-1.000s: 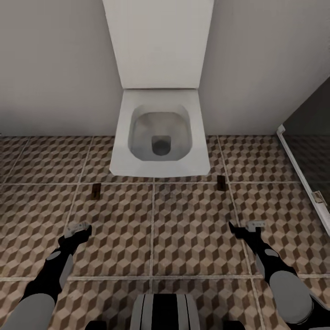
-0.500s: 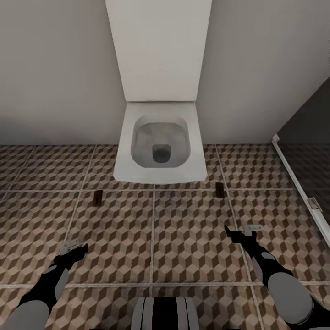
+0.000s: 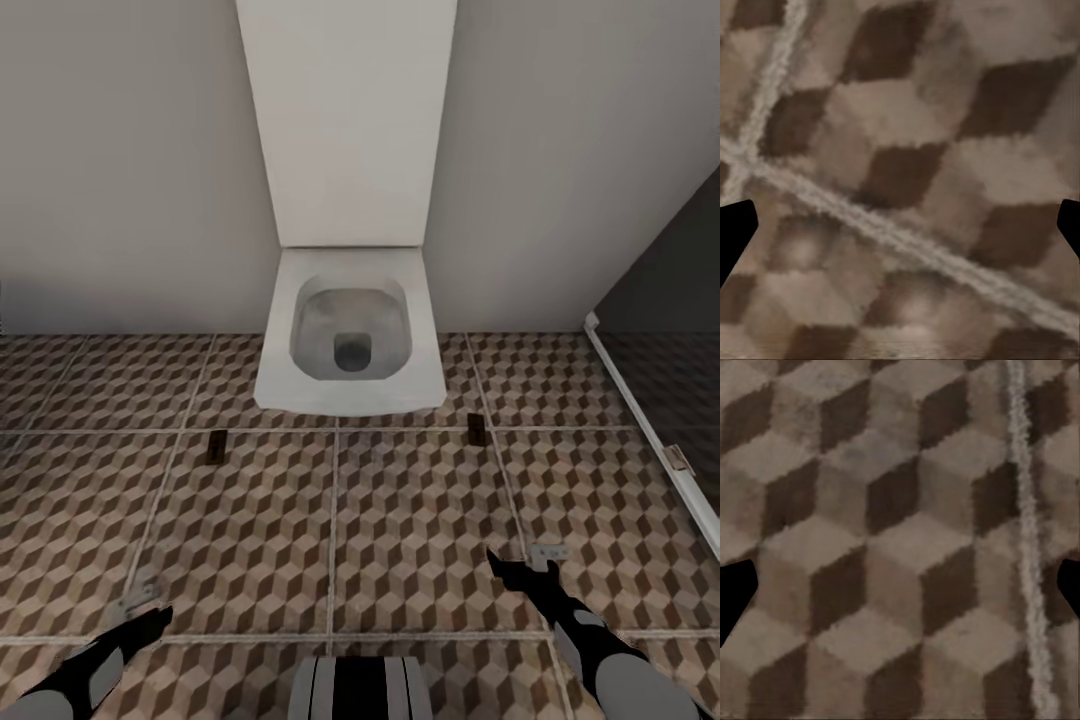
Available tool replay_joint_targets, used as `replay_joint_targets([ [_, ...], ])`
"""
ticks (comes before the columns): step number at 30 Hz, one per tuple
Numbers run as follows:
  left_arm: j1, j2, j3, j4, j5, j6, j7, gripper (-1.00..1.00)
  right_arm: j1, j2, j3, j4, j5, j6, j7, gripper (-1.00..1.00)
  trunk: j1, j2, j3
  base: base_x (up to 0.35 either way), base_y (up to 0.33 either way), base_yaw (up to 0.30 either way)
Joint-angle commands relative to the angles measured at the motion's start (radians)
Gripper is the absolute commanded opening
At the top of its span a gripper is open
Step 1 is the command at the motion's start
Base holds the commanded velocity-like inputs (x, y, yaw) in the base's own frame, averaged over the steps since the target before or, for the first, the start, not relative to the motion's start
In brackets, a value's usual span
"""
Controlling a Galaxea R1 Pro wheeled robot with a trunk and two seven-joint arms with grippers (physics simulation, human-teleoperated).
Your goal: Take the four mousetraps from the cabinet in the bathroom and place them on the bathroom floor. Make sure all four end up on the same floor surface, and ensure that at least two of them are either under or directly next to the same bathroom sink.
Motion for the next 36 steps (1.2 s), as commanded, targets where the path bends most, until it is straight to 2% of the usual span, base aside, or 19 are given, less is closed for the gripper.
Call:
replay_joint_targets([
  [1, 0.001, 0.002, 0.0, 0.02, 0.0, -0.01, 0.0, 1.0, 0.01, 0.0, 0.0, 0.0, 0.0, 0.0, 0.0, 1.0, 0.0, 0.0, 0.004, 0.0, 0.0, 0.0],
  [3, 0.002, 0.008, 0.0, 0.071, -0.001, -0.04, 0.0, 1.0, 0.039, 0.001, 0.0, 0.002, 0.0, 0.0, 0.0, 1.0, -0.001, 0.001, 0.012, 0.0, 0.0, 0.0],
  [7, 0.003, 0.015, 0.0, 0.117, -0.001, -0.074, 0.001, 1.0, 0.08, 0.001, 0.0, 0.014, 0.0, 0.0, -0.004, 1.0, -0.003, 0.002, 0.027, 0.0, 0.0, 0.0],
  [12, 0.004, 0.019, -0.001, 0.137, -0.002, -0.085, 0.001, 1.0, 0.112, 0.001, 0.0, 0.026, 0.0, 0.0, -0.045, 1.0, -0.005, 0.003, 0.047, 0.0, 0.0, 0.0],
  [17, 0.006, 0.024, -0.002, 0.147, -0.002, -0.09, 0.0, 1.0, 0.124, 0.001, 0.0, 0.055, 0.0, 0.0, -0.101, 1.0, -0.008, 0.004, 0.066, 0.0, 0.0, 0.0],
  [25, 0.009, 0.04, -0.004, 0.173, -0.003, -0.095, 0.0, 1.0, 0.13, 0.002, 0.0, 0.168, 0.0, 0.0, -0.195, 1.0, -0.011, 0.006, 0.097, 0.0, 0.0, 0.0],
  [29, 0.009, 0.042, -0.004, 0.18, -0.003, -0.096, 0.0, 1.0, 0.132, 0.002, 0.0, 0.235, 0.0, 0.0, -0.218, 1.0, -0.013, 0.007, 0.112, 0.0, 0.0, 0.0],
  [36, 0.009, 0.042, -0.005, 0.184, -0.003, -0.097, 0.001, 1.0, 0.158, 0.008, 0.002, 0.268, -0.001, 0.0, -0.227, 1.0, -0.016, 0.008, 0.139, 0.0, 0.0, 0.0],
])
